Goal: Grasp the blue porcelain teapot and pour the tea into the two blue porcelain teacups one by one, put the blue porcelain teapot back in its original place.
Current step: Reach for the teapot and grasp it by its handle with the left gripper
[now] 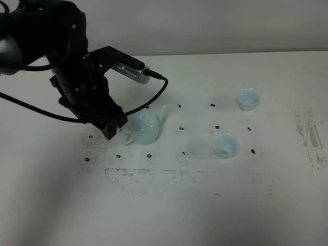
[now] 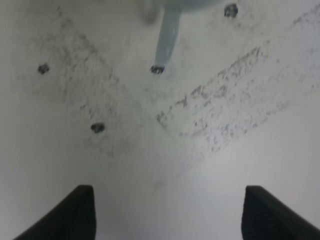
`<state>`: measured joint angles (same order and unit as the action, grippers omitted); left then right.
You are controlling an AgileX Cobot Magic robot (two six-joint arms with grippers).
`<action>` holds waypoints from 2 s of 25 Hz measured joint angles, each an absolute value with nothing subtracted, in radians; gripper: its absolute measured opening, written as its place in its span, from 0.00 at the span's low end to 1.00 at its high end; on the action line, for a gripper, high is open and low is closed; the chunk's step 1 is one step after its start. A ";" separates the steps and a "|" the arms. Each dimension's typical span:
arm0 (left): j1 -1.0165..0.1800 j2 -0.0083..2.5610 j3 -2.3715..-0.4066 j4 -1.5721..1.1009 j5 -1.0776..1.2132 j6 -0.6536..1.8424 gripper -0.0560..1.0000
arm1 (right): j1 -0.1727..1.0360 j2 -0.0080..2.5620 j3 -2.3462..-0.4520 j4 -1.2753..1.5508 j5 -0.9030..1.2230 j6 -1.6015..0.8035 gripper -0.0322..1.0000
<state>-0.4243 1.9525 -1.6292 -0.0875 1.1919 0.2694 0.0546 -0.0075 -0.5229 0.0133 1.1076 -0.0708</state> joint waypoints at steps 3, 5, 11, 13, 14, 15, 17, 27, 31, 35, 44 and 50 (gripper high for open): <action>-0.424 2.048 -1.749 -0.096 1.193 0.303 0.11 | 0.055 -0.008 -0.523 0.013 1.108 -0.071 0.59; -0.424 2.102 -1.808 -0.099 1.193 0.318 0.11 | 0.055 -0.008 -0.523 0.013 1.108 -0.071 0.59; -0.426 2.169 -1.873 -0.154 1.193 0.374 0.11 | 0.055 -0.008 -0.523 0.013 1.108 -0.071 0.59; -0.435 2.169 -1.873 -0.162 1.193 0.399 0.11 | 0.055 -0.008 -0.523 0.013 1.108 -0.071 0.59; -0.439 2.170 -1.873 -0.162 1.193 0.405 0.11 | 0.055 -0.008 -0.523 0.013 1.108 -0.071 0.59; -0.443 2.171 -1.873 -0.161 1.193 0.408 0.11 | 0.055 -0.008 -0.523 0.013 1.108 -0.071 0.59; -0.449 2.173 -1.873 -0.153 1.193 0.405 0.11 | 0.055 -0.008 -0.523 0.013 1.108 -0.071 0.59; -0.457 2.146 -1.859 -0.098 1.193 0.318 0.11 | 0.055 -0.008 -0.523 0.013 1.108 -0.071 0.59; -0.460 2.084 -1.758 -0.098 1.193 0.337 0.11 | 0.055 -0.008 -0.523 0.013 1.108 -0.071 0.59; -0.460 2.086 -1.728 -0.098 1.193 0.386 0.11 | 0.055 -0.008 -0.523 0.013 1.108 -0.071 0.59; -0.460 2.166 -1.736 -0.098 1.193 0.420 0.11 | 0.055 -0.008 -0.523 0.013 1.108 -0.071 0.59; -0.461 2.201 -1.774 -0.098 1.193 0.425 0.11 | 0.055 -0.008 -0.523 0.013 1.108 -0.071 0.59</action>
